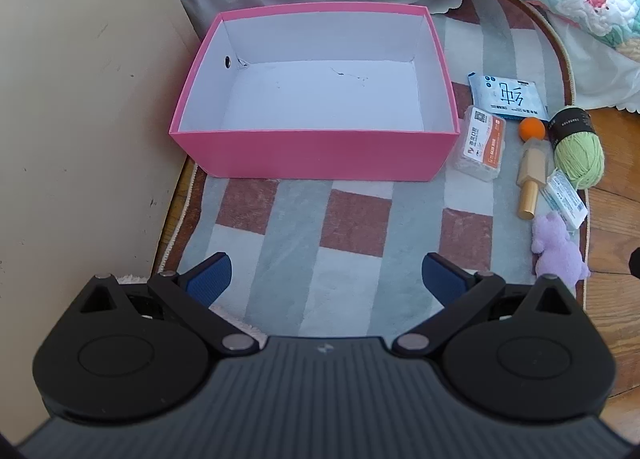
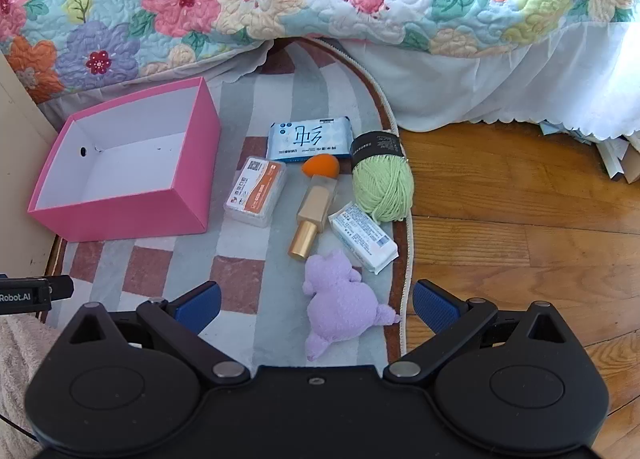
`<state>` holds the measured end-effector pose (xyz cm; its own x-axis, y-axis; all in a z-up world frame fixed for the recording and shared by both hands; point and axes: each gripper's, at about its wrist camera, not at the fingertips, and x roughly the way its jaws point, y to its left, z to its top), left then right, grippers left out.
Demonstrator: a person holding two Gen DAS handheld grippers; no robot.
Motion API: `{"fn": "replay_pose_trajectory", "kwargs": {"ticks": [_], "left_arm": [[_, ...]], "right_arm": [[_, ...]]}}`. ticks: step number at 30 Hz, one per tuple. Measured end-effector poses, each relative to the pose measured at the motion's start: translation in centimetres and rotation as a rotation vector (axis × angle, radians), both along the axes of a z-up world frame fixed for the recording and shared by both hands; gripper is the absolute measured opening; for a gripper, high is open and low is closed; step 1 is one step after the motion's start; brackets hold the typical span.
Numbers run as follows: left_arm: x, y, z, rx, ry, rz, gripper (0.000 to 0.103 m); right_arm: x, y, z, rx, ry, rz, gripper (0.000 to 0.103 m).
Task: Organize objects
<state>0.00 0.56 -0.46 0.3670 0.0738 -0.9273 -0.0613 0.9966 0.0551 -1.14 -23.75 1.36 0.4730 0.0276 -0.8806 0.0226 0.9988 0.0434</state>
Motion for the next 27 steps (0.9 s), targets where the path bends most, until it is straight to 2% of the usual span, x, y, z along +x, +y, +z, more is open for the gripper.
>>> {"fn": "replay_pose_trajectory", "kwargs": {"ticks": [27], "left_arm": [[-0.29, 0.25, -0.02, -0.013, 0.009, 0.019, 0.103]], "right_arm": [[-0.32, 0.07, 0.26, -0.006, -0.010, 0.002, 0.103]]}}
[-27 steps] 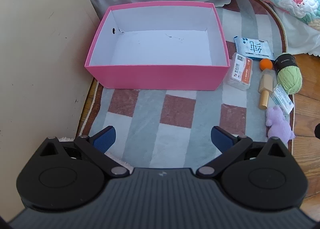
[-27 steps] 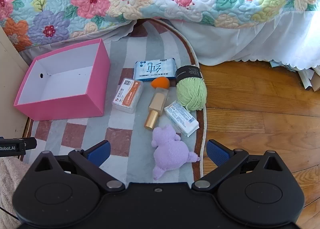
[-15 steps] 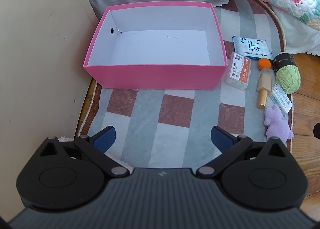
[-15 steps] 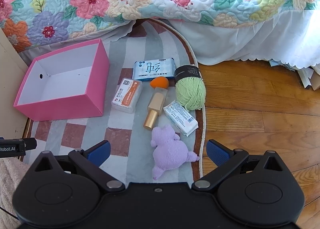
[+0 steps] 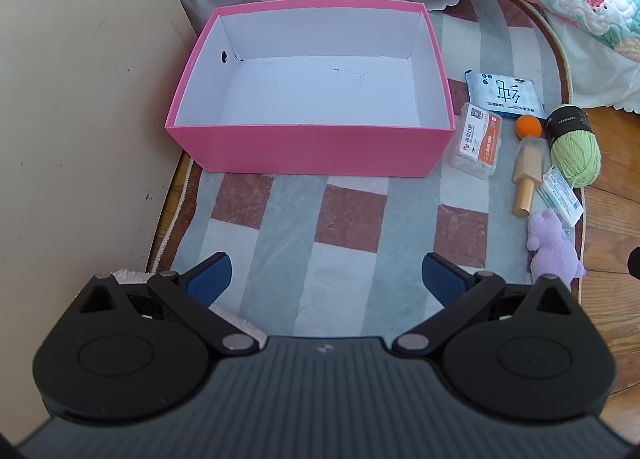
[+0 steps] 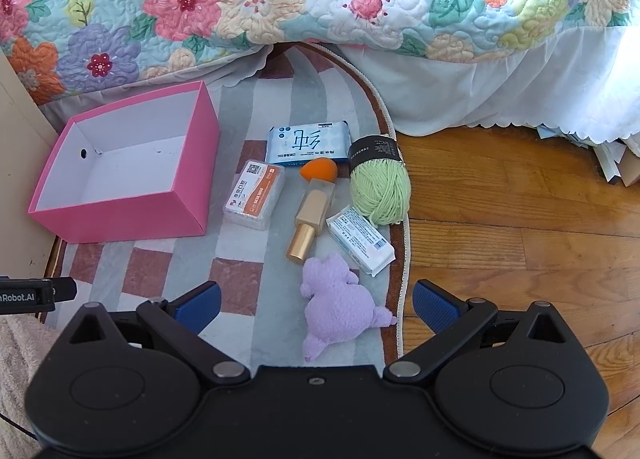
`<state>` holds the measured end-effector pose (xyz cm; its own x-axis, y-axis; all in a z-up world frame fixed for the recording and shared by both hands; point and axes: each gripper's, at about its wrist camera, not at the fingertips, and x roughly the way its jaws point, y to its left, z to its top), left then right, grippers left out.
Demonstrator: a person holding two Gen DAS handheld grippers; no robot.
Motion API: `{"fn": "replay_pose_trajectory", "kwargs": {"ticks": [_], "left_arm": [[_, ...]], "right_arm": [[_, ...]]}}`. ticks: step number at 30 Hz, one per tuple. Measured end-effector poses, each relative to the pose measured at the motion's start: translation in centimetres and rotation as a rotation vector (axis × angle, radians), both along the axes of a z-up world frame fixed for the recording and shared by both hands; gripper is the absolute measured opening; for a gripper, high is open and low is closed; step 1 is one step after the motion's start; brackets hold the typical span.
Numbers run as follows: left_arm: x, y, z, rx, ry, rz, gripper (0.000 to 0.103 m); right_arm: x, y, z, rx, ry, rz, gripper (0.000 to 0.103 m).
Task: Organize objects
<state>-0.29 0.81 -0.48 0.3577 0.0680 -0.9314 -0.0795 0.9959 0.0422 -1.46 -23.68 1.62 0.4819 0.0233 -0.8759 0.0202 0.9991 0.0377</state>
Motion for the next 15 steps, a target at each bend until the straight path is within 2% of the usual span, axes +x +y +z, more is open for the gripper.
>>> {"fn": "replay_pose_trajectory", "kwargs": {"ticks": [15], "left_arm": [[0.20, 0.20, -0.17, -0.010, 0.010, 0.015, 0.103]], "right_arm": [[-0.15, 0.10, 0.00, -0.001, -0.004, -0.001, 0.103]]}}
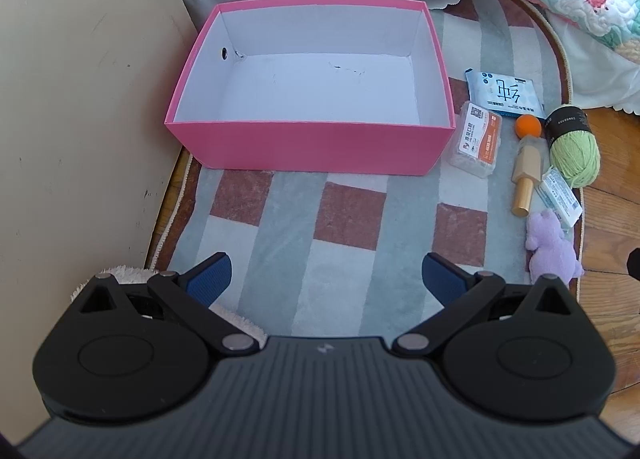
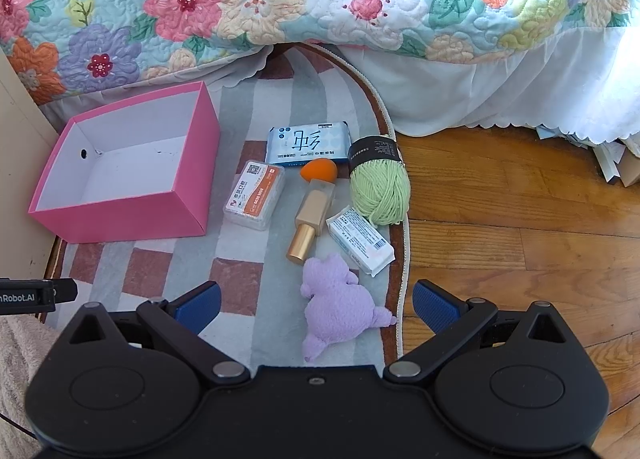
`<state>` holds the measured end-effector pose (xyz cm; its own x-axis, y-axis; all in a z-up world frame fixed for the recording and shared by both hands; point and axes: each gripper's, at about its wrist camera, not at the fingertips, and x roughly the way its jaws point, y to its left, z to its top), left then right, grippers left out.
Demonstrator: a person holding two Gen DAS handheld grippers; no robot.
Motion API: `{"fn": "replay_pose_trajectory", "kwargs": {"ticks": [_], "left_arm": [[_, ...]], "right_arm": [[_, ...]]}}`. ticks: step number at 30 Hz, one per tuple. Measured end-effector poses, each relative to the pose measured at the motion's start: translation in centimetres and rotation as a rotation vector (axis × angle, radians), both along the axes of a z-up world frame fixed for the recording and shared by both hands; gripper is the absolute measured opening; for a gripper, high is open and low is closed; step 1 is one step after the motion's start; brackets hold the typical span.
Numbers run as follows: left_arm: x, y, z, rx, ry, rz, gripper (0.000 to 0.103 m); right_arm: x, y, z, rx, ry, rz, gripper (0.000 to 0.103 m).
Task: Organize objects
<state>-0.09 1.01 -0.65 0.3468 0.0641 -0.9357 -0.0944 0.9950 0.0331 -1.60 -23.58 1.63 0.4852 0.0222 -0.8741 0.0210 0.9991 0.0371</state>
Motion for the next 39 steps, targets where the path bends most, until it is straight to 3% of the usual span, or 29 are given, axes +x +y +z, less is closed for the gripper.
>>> {"fn": "replay_pose_trajectory", "kwargs": {"ticks": [6, 39], "left_arm": [[0.04, -0.27, -0.32, 0.024, 0.000, -0.008, 0.103], [-0.18, 0.29, -0.85, -0.005, 0.024, 0.037, 0.103]], "right_arm": [[-0.14, 0.13, -0.12, 0.003, 0.000, 0.003, 0.103], [-0.06, 0.50, -0.57, 0.016, 0.019, -0.002, 0.103]]}}
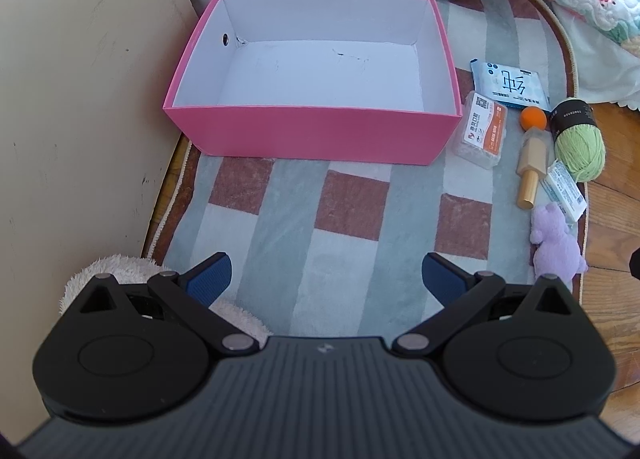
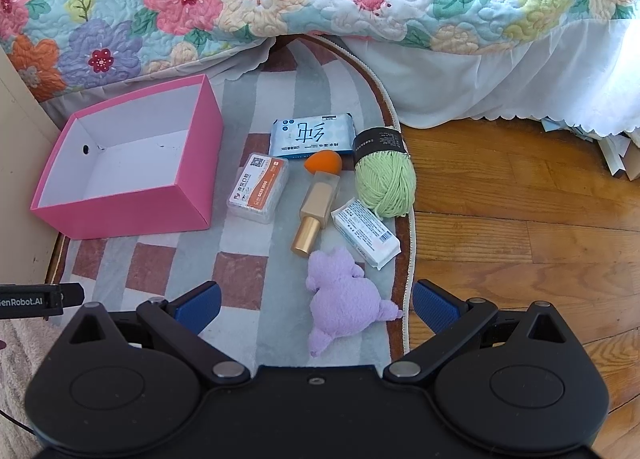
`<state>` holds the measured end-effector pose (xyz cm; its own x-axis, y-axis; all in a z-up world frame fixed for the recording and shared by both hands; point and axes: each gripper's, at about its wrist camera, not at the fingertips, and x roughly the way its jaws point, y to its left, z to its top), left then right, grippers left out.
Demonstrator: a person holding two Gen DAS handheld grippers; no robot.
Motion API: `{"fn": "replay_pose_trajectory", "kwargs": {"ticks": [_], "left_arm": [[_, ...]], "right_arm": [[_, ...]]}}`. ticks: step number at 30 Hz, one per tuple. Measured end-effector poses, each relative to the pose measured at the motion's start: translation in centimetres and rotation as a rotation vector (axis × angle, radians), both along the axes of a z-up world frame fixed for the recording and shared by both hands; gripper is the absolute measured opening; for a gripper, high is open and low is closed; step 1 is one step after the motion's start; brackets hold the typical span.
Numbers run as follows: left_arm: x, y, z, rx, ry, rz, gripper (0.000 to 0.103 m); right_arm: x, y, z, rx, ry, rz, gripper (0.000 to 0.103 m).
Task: Organize objects
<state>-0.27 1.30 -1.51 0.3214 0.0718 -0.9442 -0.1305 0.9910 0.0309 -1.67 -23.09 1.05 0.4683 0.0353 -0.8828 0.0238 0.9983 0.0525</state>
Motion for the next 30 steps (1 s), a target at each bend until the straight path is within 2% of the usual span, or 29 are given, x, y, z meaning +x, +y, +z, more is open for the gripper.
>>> {"fn": "replay_pose_trajectory", "kwargs": {"ticks": [16, 21, 23, 30], "left_arm": [[0.1, -0.2, 0.7, -0.004, -0.012, -0.013, 0.103], [0.5, -0.9, 2.9, 0.004, -0.060, -0.061, 0.103], [0.5, -1.1, 3.6, 0.001, -0.076, -0.062, 0.103], [1.4, -2.9, 4.5, -0.050, -0.109, -0.121, 0.103]], "right_arm": [[0.0, -0.2, -0.2, 0.019, 0.007, -0.002, 0.103], [-0.3, -1.9, 0.8, 0.093, -0.005, 0.017, 0.103], [-0.5, -2.7, 1.5, 0.086, -0.027, 0.003, 0.103], [-0.9, -5.5, 3.0, 0.169, -0.063, -0.027, 0.103]]}}
